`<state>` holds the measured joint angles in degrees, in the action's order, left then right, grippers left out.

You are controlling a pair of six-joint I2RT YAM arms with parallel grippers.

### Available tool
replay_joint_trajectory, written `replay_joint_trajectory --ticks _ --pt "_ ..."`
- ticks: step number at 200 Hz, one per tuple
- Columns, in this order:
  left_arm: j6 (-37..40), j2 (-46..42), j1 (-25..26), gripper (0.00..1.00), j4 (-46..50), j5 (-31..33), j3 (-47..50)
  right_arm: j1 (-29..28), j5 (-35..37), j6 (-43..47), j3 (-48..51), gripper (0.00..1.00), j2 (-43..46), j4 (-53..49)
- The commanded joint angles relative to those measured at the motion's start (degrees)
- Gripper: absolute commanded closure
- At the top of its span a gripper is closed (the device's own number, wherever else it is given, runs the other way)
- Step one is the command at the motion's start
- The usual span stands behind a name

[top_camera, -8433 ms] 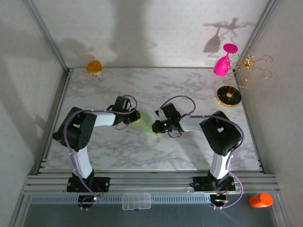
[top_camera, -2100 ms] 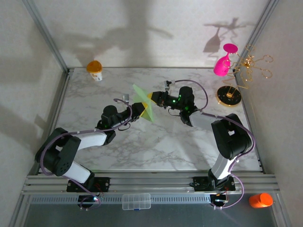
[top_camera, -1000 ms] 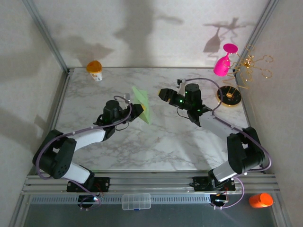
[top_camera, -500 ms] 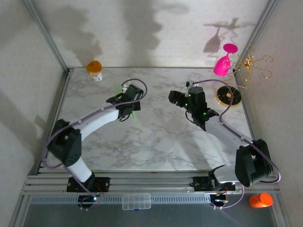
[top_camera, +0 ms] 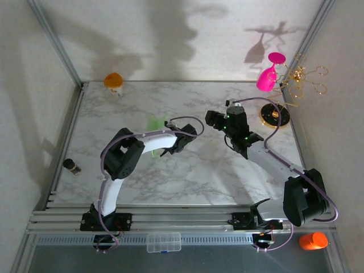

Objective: Fold a paper plane with a square sheet of paper (pick it up from the middle)
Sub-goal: Turn over the paper at the center of the table.

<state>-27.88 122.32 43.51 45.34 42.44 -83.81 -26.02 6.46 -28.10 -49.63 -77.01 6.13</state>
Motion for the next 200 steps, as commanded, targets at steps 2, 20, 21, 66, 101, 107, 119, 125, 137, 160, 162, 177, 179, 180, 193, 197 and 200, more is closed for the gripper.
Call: replay_joint_trajectory --ticks 2,20,21,66,101,107,119,125,137,160,162,177,179,180,193,197,200 --pt "-1.24 1.96 1.03 0.90 4.07 4.10 -2.23 0.27 1.53 -0.55 0.76 0.24 0.89 -0.12" --pt "-1.79 3.15 1.65 0.87 3.66 3.53 -2.32 0.38 1.54 -0.86 0.93 0.24 0.77 0.02" --pt "-1.85 3.21 1.70 0.87 3.63 3.53 -2.32 0.37 1.54 -0.88 0.98 0.24 0.75 0.02" --pt "-3.40 4.92 3.31 0.83 2.08 0.80 -2.89 0.39 1.04 -1.73 1.11 0.24 0.34 0.33" --pt "-4.24 6.30 4.24 0.81 1.63 -0.57 -3.39 0.52 0.59 -2.12 1.07 0.24 0.12 0.55" --pt "-4.29 6.48 4.43 0.81 1.63 -0.75 -3.50 0.42 0.62 -2.14 1.11 0.24 0.09 0.55" --pt "-4.44 6.69 4.70 0.81 1.57 -1.03 -3.71 0.52 0.45 -2.23 1.11 0.24 0.03 0.59" --pt "-4.62 6.70 4.82 0.81 1.60 -1.13 -3.76 0.50 0.40 -2.31 1.11 0.24 -0.01 0.64" --pt "-4.81 6.45 4.97 0.81 1.67 -1.30 -3.91 0.53 0.40 -2.48 1.02 0.24 -0.05 0.68" --pt "-5.07 4.47 5.31 0.78 0.65 -4.03 -4.07 0.60 1.28 -3.00 1.32 0.24 0.32 0.55" --pt "-5.08 4.19 5.41 0.78 0.34 -4.53 -4.03 0.61 1.45 -3.08 1.41 0.24 0.49 0.61" --pt "-5.24 2.02 6.65 0.74 -2.27 -9.39 -3.26 0.84 2.79 -3.70 1.92 0.24 1.24 0.89" --pt "-5.25 1.71 6.87 0.73 -2.69 -10.03 -3.15 0.87 2.88 -3.78 2.02 0.24 1.32 0.94" --pt "-5.30 1.52 6.99 0.72 -2.92 -10.37 -3.09 0.92 2.91 -3.79 2.05 0.24 1.37 0.96" --pt "-5.79 -0.52 8.35 0.70 -5.72 -15.53 -2.35 1.44 3.05 -4.48 2.79 0.24 2.03 1.70" --pt "-5.94 -1.20 8.70 0.69 -6.49 -17.45 -2.17 1.51 3.06 -4.73 2.98 0.24 2.26 1.91" --pt "-6.14 -1.70 8.89 0.68 -7.43 -18.90 -1.96 1.50 3.06 -4.89 3.11 0.24 2.30 2.09"
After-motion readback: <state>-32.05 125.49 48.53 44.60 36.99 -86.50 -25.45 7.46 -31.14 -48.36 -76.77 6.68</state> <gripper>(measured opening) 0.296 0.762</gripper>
